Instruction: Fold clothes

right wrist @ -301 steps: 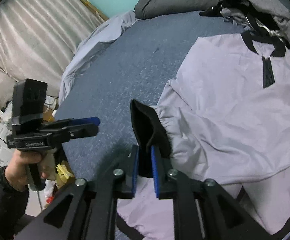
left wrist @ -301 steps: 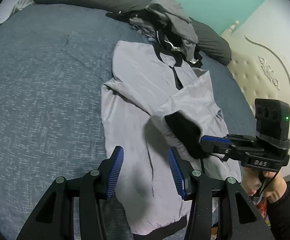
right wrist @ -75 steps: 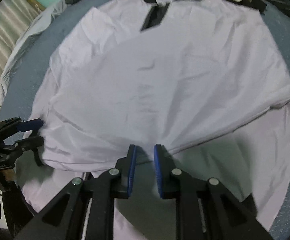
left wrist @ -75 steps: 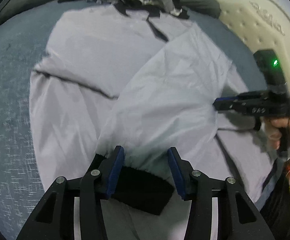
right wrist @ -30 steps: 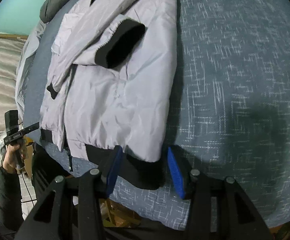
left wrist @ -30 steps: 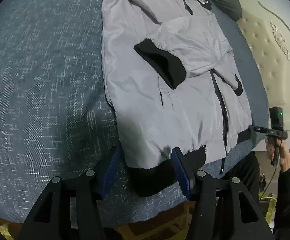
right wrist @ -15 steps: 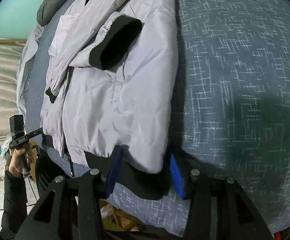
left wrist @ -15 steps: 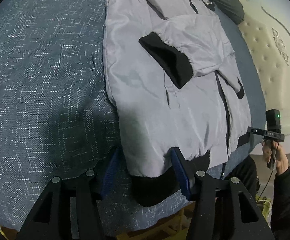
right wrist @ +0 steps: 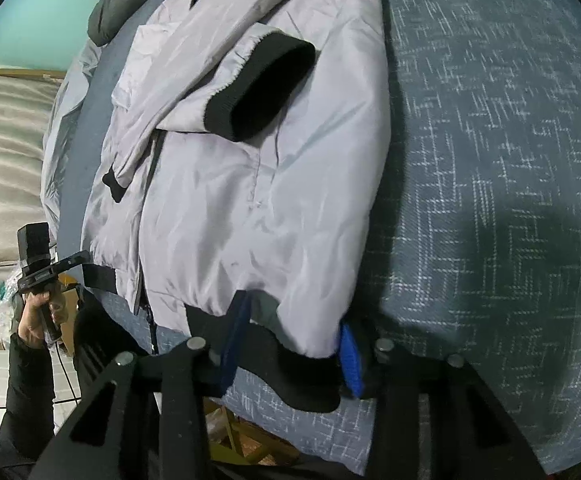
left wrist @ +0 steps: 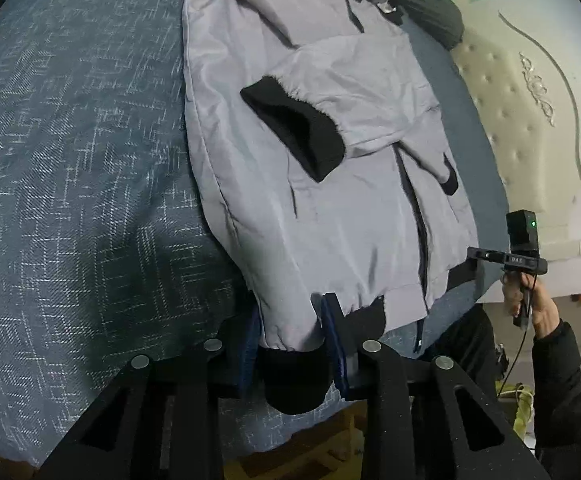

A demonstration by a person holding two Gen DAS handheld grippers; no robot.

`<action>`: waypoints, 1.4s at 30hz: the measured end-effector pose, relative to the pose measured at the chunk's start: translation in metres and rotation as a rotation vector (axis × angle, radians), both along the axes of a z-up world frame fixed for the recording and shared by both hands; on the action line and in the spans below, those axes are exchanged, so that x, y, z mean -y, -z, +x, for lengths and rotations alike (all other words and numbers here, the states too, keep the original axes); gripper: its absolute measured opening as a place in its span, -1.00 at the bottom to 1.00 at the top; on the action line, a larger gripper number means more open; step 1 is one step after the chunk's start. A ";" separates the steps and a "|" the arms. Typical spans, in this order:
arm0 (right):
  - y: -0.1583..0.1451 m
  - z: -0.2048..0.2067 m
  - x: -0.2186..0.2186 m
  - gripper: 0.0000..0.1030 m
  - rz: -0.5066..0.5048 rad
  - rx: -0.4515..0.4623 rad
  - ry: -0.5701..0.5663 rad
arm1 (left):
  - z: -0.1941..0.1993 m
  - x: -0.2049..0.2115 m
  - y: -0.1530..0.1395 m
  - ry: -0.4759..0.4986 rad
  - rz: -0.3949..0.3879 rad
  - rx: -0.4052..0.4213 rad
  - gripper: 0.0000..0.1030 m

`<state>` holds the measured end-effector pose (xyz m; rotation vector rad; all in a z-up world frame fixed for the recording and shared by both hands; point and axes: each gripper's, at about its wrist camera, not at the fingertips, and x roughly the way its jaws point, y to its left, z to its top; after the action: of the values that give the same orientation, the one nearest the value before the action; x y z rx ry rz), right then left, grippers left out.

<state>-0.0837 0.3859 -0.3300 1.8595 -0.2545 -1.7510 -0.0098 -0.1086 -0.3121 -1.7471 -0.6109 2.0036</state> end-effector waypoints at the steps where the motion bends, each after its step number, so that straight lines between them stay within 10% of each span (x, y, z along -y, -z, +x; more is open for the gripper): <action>1: 0.002 0.000 0.000 -0.18 0.001 0.007 0.005 | -0.001 -0.001 0.003 0.003 -0.003 0.009 -0.37; 7: -0.003 0.002 0.001 -0.21 0.008 -0.021 -0.006 | -0.002 -0.001 0.015 0.004 -0.006 0.031 -0.36; 14: -0.023 0.005 0.002 -0.75 0.003 -0.092 -0.035 | 0.002 -0.006 -0.005 0.039 -0.062 -0.034 -0.65; 42: -0.165 0.048 0.025 -0.78 -0.188 -0.329 -0.141 | 0.049 -0.024 -0.150 0.161 -0.058 -0.307 -0.75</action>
<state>-0.0356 0.3610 -0.1649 1.3986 -0.1492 -1.8326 0.0394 -0.0850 -0.1617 -1.4267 -0.3048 2.1320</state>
